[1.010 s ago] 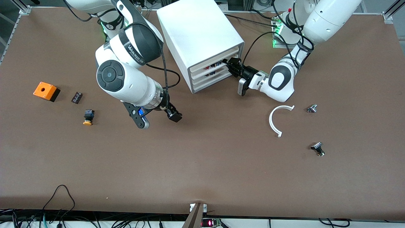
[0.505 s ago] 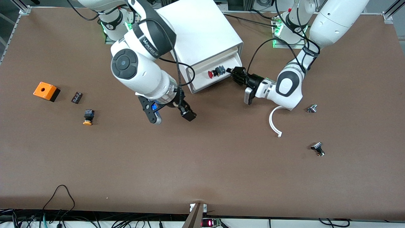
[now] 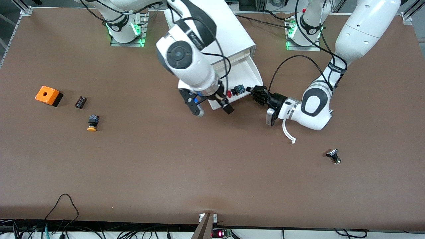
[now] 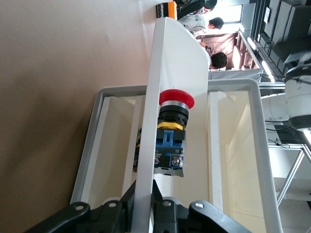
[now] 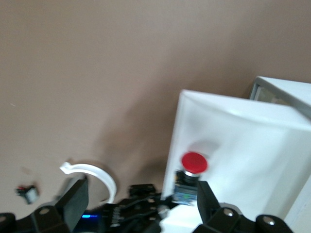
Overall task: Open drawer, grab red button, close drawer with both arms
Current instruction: 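Lower the right gripper into the drawer onto the red button, then grasp the red button and lift it out with the right gripper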
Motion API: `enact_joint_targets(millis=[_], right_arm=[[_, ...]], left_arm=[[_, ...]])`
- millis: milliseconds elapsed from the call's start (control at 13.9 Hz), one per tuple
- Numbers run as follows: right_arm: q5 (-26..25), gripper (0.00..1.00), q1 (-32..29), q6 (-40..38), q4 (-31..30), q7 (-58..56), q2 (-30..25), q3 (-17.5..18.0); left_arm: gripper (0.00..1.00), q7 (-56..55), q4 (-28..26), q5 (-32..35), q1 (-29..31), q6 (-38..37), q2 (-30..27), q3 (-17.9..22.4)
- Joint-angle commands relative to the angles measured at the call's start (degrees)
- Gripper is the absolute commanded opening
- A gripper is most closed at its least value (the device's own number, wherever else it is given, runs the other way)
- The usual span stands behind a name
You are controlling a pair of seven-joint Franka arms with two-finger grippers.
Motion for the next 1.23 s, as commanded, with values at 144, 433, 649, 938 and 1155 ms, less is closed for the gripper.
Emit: enact_joint_targets(millis=[144,433,649,938,1155], right_arm=[[-2.76,0.99,5.4,0.95,2.61,5.31,3.88,-0.83],[-4.52,0.99,7.16,3.76,2.61,7.95,6.34,-0.83],[-4.88,0.99,8.04,6.31,2.61,8.57,7.75,-0.83],[-5.58,0.96,9.09,8.51,2.61,10.15,9.33,-0.83],[-5.58,0.51,9.1,8.51,2.61,10.07,9.51,-0.83]], left_arm=[[0.32,-2.05,4.78,0.82,0.57,0.51,1.88,0.89],[1.0,-2.23,4.95,1.52,2.41,-1.14,0.91,0.98],[1.0,-5.81,7.84,3.96,4.78,-3.87,0.29,1.07],[1.0,-17.76,15.66,11.45,5.4,-8.09,0.21,1.07],[1.0,-26.11,21.72,19.78,5.4,-10.9,0.12,0.98]])
